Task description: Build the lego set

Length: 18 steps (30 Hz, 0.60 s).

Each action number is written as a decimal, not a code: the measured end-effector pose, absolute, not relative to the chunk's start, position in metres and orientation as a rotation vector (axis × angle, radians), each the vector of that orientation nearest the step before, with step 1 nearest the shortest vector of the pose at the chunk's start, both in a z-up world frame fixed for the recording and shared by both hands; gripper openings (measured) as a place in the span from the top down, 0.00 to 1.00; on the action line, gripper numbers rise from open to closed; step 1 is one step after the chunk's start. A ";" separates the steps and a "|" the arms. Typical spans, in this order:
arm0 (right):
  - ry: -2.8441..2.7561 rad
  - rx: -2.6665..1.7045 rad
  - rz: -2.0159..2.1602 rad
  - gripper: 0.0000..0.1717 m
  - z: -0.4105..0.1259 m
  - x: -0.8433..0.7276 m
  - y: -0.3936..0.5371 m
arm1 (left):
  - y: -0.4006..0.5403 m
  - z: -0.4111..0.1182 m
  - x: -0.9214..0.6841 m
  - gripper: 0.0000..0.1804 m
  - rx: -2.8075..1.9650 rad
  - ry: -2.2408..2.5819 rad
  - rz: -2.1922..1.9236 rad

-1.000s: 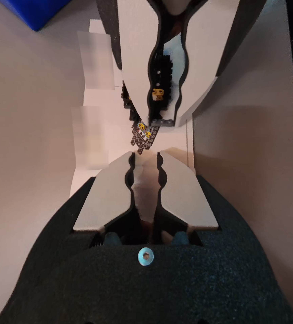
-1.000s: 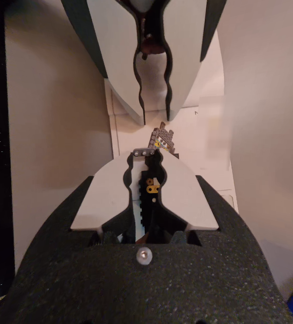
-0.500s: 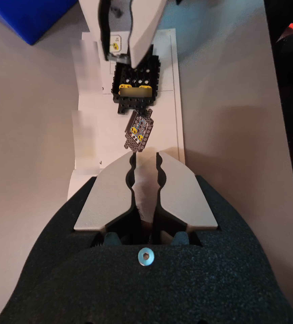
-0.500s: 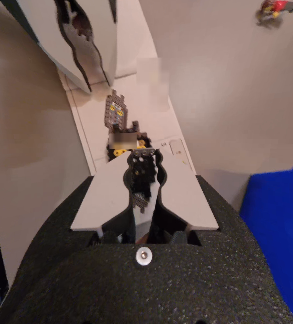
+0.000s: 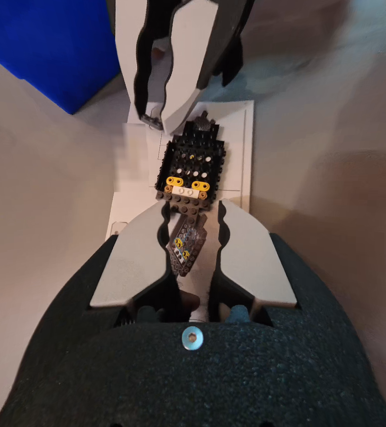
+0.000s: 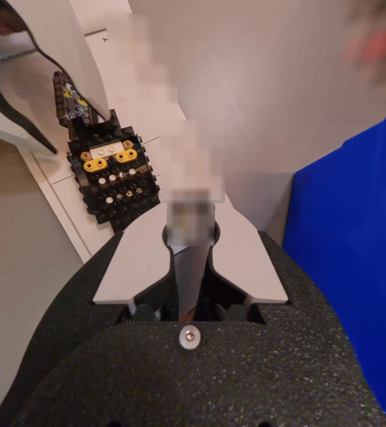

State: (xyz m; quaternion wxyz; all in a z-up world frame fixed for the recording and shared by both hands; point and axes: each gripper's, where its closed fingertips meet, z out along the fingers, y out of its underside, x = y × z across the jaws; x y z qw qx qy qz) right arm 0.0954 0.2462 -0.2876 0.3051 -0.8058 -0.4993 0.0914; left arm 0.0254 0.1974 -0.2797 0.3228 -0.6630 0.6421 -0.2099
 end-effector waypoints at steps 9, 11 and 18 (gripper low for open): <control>-1.313 -2.180 0.344 0.86 -0.285 0.096 0.218 | 0.223 -0.281 0.024 0.74 -1.702 1.620 -0.316; -1.299 -2.196 0.390 0.86 -0.284 0.095 0.209 | 0.224 -0.278 0.024 0.75 -1.696 1.606 -0.315; -1.246 -2.204 0.399 0.86 -0.280 0.105 0.203 | 0.229 -0.256 -0.014 0.83 -1.829 1.483 -0.589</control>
